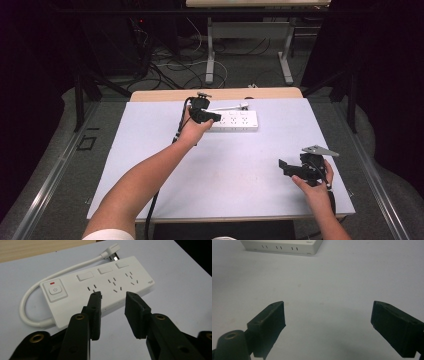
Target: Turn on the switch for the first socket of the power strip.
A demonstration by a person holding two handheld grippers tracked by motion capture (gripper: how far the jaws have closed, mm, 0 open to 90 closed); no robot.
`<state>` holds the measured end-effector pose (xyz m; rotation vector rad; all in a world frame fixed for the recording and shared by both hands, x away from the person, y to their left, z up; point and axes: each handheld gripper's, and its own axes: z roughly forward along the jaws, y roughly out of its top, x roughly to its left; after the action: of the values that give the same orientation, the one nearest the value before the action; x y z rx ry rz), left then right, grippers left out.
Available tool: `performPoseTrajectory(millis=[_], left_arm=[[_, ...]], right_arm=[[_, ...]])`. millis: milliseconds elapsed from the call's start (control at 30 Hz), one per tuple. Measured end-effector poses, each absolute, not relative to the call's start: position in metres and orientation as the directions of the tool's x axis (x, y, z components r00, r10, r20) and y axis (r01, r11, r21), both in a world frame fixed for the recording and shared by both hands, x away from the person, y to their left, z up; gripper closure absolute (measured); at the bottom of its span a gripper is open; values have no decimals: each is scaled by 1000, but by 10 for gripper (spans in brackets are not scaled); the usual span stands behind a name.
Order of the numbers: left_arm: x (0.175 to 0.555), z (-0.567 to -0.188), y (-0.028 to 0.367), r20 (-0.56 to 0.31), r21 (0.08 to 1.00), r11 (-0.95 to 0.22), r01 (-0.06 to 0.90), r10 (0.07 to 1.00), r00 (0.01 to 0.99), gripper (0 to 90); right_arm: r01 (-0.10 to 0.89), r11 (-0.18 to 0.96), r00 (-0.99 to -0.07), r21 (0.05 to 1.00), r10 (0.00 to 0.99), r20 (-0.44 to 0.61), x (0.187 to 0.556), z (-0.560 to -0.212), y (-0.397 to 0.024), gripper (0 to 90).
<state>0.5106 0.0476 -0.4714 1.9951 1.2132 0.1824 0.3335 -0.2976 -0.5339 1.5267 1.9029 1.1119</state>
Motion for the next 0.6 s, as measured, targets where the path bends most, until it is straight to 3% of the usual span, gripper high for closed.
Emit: performPoseTrajectory(millis=[600], left_arm=[[538,-470,42,-268,669,-210,713,827,495,759]], right_arm=[[591,50,-276,805,950,144,333,-535,-298,121]])
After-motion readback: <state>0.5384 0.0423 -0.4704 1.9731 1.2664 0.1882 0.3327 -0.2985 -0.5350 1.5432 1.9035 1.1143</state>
